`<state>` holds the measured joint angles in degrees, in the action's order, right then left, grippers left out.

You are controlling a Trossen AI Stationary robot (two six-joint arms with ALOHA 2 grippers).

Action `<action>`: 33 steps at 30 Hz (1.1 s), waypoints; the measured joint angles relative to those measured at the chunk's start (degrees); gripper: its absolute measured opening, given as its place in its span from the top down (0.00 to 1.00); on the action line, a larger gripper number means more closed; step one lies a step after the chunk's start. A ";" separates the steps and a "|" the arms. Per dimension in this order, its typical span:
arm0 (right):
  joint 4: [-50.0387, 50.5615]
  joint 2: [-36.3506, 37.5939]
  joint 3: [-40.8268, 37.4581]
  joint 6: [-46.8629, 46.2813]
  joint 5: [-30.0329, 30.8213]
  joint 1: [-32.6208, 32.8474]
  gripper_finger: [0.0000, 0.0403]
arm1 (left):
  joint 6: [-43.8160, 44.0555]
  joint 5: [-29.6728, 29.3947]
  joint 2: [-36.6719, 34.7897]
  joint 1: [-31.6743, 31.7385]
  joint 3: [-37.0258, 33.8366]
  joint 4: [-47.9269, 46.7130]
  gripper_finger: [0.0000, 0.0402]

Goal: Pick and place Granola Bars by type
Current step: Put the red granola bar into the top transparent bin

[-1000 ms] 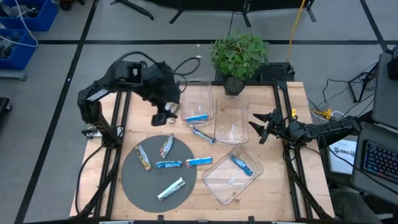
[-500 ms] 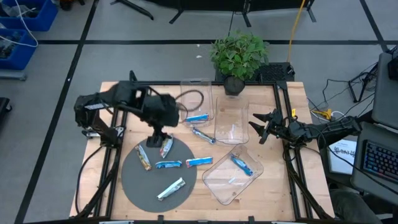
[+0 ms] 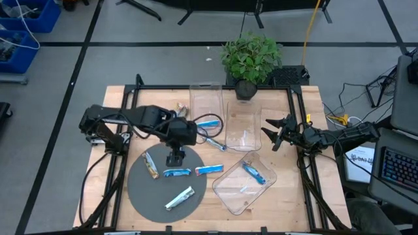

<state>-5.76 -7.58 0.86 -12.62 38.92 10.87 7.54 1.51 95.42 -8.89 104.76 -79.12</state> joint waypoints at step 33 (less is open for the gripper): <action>-0.02 -0.01 -0.01 0.02 0.02 -0.01 0.44 | 9.14 -2.14 0.67 -1.46 -36.49 40.29 0.31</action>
<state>-5.78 -7.60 0.84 -12.60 38.94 10.85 16.68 -0.63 96.09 -10.35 68.27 -38.83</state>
